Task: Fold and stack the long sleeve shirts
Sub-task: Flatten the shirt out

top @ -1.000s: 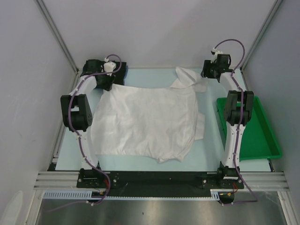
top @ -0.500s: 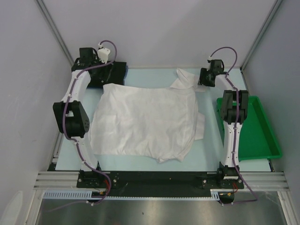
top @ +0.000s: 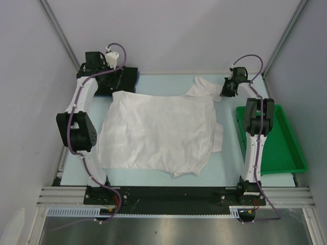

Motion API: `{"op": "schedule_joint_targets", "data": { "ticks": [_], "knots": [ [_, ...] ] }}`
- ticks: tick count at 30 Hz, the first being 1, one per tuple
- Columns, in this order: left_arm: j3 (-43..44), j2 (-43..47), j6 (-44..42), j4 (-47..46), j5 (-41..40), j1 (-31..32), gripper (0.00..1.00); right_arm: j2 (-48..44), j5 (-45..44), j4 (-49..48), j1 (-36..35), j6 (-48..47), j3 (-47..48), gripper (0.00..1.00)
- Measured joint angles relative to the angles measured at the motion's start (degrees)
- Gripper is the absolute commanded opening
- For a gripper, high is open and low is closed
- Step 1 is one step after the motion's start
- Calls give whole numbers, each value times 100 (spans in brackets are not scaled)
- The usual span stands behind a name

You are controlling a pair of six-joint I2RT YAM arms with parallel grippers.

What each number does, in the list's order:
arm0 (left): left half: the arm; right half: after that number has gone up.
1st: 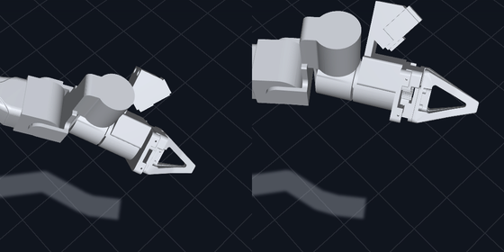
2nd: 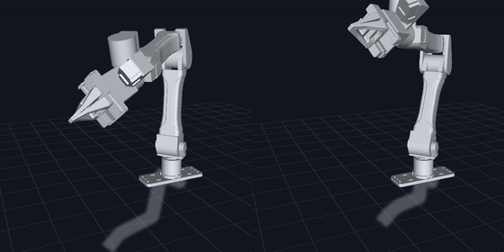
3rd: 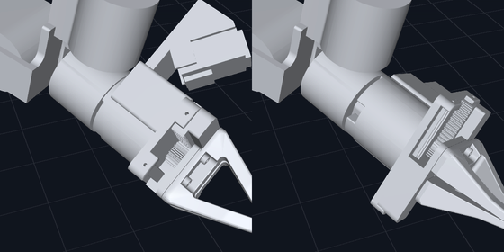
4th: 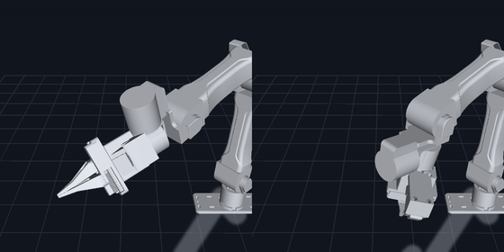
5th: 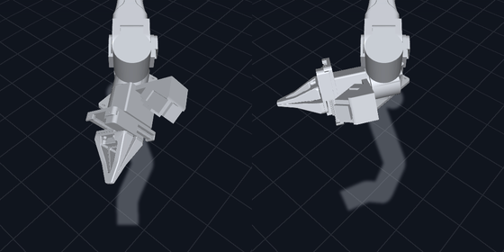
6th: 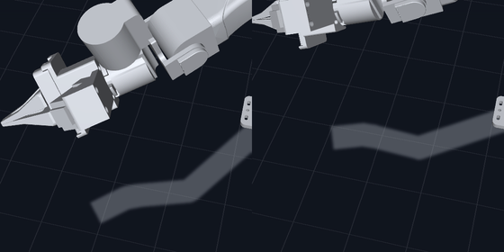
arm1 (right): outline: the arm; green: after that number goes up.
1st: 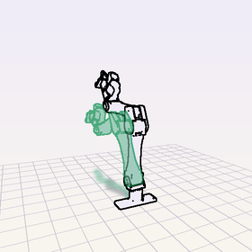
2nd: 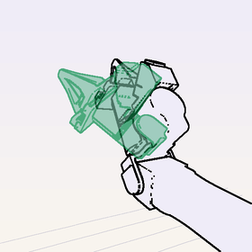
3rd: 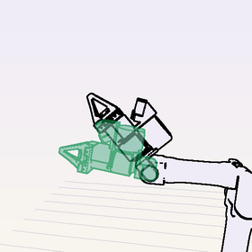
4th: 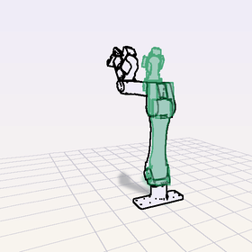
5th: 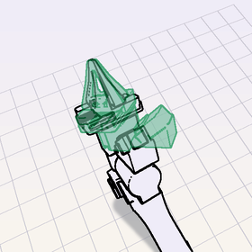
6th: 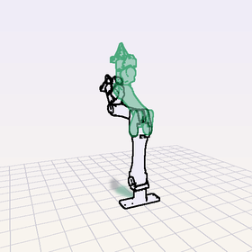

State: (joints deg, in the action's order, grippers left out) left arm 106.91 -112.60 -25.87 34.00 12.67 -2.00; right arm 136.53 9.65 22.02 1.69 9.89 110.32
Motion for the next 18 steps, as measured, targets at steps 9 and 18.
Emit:
{"op": "schedule_joint_targets", "data": {
  "ticks": [9, 18],
  "knots": [
    [-173, 33, 122, -17, 107, 0, 86, -588, 885, -9, 114, 129, -278, 45],
    [-219, 55, 195, -70, 105, 0, 86, -1259, 925, 42, 94, 219, -890, 46]
  ]
}}
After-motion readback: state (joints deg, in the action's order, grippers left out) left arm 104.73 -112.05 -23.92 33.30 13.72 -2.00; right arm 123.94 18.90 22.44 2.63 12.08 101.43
